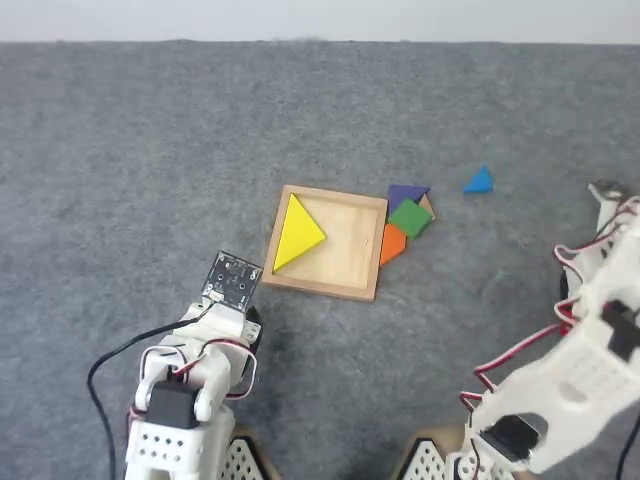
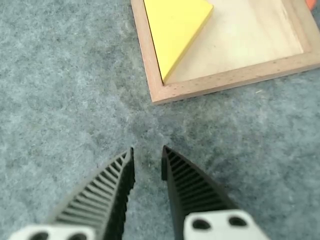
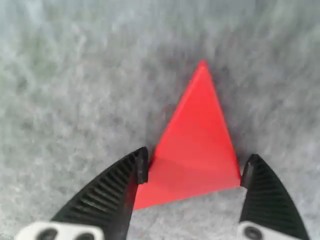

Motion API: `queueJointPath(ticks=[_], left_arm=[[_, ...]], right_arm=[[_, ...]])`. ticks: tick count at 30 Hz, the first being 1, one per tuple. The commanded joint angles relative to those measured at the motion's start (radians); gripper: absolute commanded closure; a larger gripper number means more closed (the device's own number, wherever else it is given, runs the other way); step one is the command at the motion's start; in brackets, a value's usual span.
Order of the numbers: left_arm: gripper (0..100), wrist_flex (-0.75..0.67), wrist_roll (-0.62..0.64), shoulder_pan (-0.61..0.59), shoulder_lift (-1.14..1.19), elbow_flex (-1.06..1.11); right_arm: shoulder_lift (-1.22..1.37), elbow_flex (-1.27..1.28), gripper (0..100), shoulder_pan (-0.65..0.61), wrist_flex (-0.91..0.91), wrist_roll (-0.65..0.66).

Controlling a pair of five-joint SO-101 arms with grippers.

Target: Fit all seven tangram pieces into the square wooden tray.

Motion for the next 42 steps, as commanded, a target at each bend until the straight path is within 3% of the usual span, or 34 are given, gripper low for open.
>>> queueJointPath(ticks=[1, 9, 15, 17, 23, 35, 39, 42], left_arm=[[91, 0.005, 0.006, 0.002, -0.002, -0.007], [91, 0.005, 0.006, 0.002, -0.002, -0.007], [91, 0.005, 0.006, 0.002, -0.002, -0.007], [91, 0.005, 0.006, 0.002, -0.002, -0.007], [91, 0.005, 0.006, 0.002, -0.002, -0.007], [91, 0.005, 0.006, 0.002, -0.002, -0.007], [91, 0.005, 0.006, 0.002, -0.002, -0.007], [91, 0.005, 0.006, 0.002, -0.002, -0.007]], right_arm=[[-0.223, 0.198, 70.7, 0.033, -0.122, -0.008], [-0.318, 0.387, 71.2, 0.061, -0.197, -0.017], [-0.275, 0.348, 84.6, 0.071, -0.245, -0.041], [-0.274, 0.31, 82.1, 0.09, -0.234, -0.06], [-0.265, 0.196, 58.9, 0.119, -0.124, -0.063], [-0.263, 0.236, 71.2, 0.013, -0.32, -0.048], [-0.263, 0.255, 67.1, -0.016, -0.278, 0.089], [-0.262, 0.255, 59.3, -0.039, -0.239, 0.104]])
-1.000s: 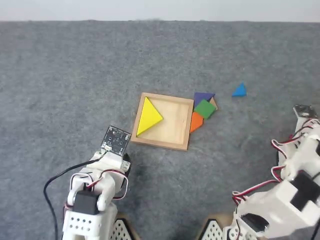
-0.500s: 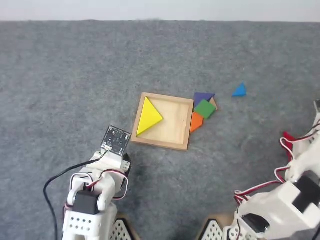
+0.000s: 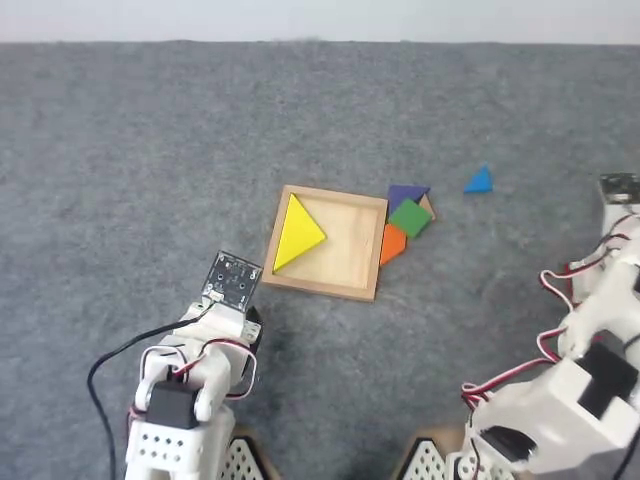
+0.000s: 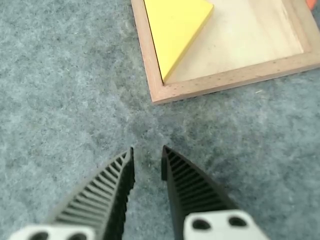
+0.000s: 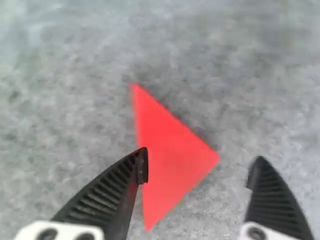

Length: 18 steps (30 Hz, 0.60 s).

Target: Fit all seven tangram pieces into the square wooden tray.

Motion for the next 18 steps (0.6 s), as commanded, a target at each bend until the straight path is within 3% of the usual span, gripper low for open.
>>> queueJointPath(ticks=[1, 5, 11, 18], left_arm=[[91, 0.005, 0.006, 0.002, -0.002, -0.007], [91, 0.005, 0.006, 0.002, -0.002, -0.007], [91, 0.005, 0.006, 0.002, -0.002, -0.007], [91, 0.005, 0.006, 0.002, -0.002, -0.007]], right_arm=[[-0.005, -0.011, 57.1, -0.033, 0.045, 0.032], [-0.004, -0.011, 54.8, -0.035, 0.097, 0.055], [0.136, -0.021, 54.8, -0.03, 0.008, 0.015], [0.349, -0.218, 54.8, 0.031, 0.002, -0.012]])
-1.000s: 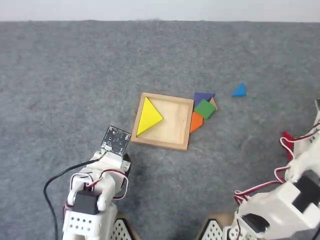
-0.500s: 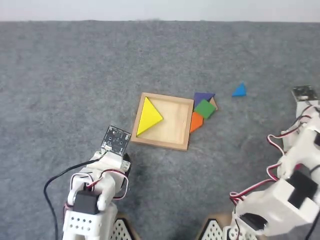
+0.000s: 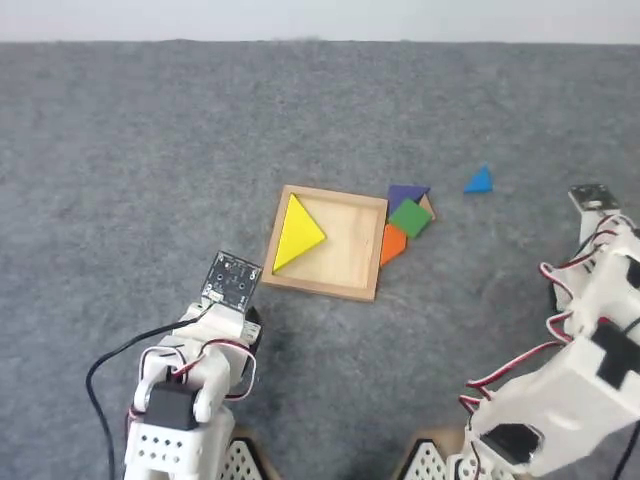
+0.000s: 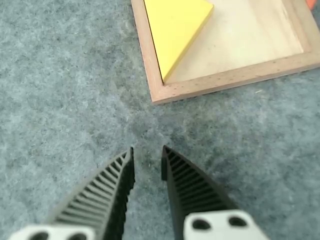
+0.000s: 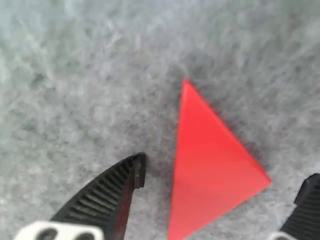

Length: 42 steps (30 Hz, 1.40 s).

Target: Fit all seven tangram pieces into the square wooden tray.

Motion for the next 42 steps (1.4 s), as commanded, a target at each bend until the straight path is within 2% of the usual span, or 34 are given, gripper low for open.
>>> queueJointPath(ticks=[1, 5, 10, 18, 22, 28, 42], left_arm=[[91, 0.005, 0.006, 0.002, -0.002, -0.007], [91, 0.005, 0.006, 0.002, -0.002, -0.007], [91, 0.005, 0.006, 0.002, -0.002, -0.007], [91, 0.005, 0.006, 0.002, -0.002, -0.007], [91, 0.005, 0.006, 0.002, -0.002, -0.007], [91, 0.005, 0.006, 0.002, -0.002, -0.007], [91, 0.005, 0.006, 0.002, -0.002, -0.007]], right_arm=[[0.134, -0.135, 54.8, 0.044, -0.013, -0.012], [0.222, -0.212, 55.1, 0.064, 0.047, 0.018], [0.285, -0.253, 65.0, 0.09, 0.048, 0.026], [0.289, -0.25, 65.7, 0.108, 0.054, 0.018], [0.288, -0.253, 69.9, 0.108, 0.102, 0.018], [0.288, -0.301, 67.7, 0.14, 0.188, -0.009], [0.297, -0.324, 68.2, 0.174, 0.191, 0.012]])
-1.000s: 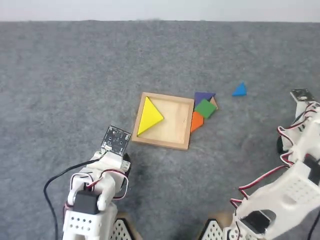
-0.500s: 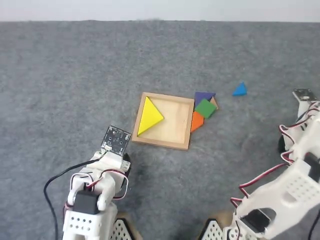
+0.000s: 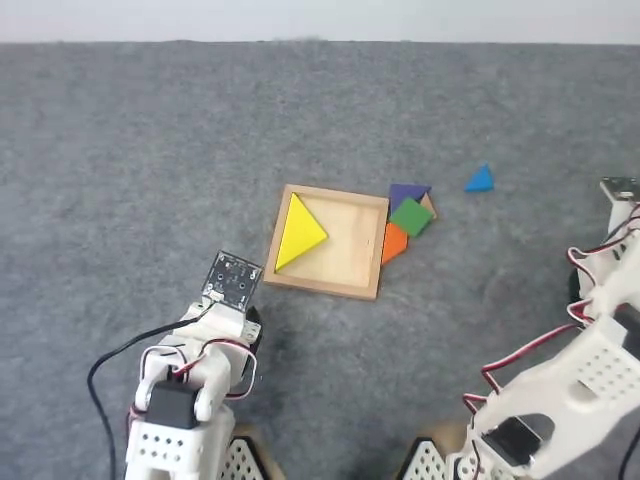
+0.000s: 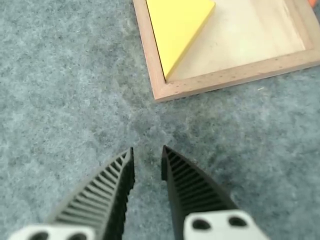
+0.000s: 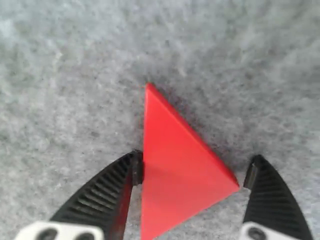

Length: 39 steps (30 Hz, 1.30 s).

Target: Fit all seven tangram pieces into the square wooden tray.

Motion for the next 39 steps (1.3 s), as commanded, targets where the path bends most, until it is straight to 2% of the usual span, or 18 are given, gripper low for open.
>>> queueJointPath(ticks=[1, 5, 14, 19, 23, 27, 34, 39], left_arm=[[91, 0.005, 0.006, 0.002, -0.002, -0.007], [91, 0.005, 0.006, 0.002, -0.002, -0.007], [91, 0.005, 0.006, 0.002, -0.002, -0.007], [91, 0.005, 0.006, 0.002, -0.002, -0.007], [91, 0.005, 0.006, 0.002, -0.002, -0.007], [91, 0.005, 0.006, 0.002, -0.002, -0.007], [91, 0.005, 0.006, 0.002, -0.002, -0.007], [91, 0.005, 0.006, 0.002, -0.002, -0.007]], right_arm=[[0.076, 0.005, 68.4, 0.096, -0.005, 0.011], [0.068, 0.029, 73.7, 0.119, -0.005, 0.011], [0.062, 0.012, 71.9, 0.16, 0.03, 0.015], [-0.042, 0.005, 59.4, 0.189, 0.074, 0.018], [-0.139, 0.006, 63.0, 0.22, 0.133, 0.032], [-0.139, 0.043, 64.8, 0.243, 0.102, 0.026], [-0.061, 0.068, 64.5, 0.203, -0.016, 0.044], [-0.094, 0.011, 64.5, 0.116, 0.039, 0.16]])
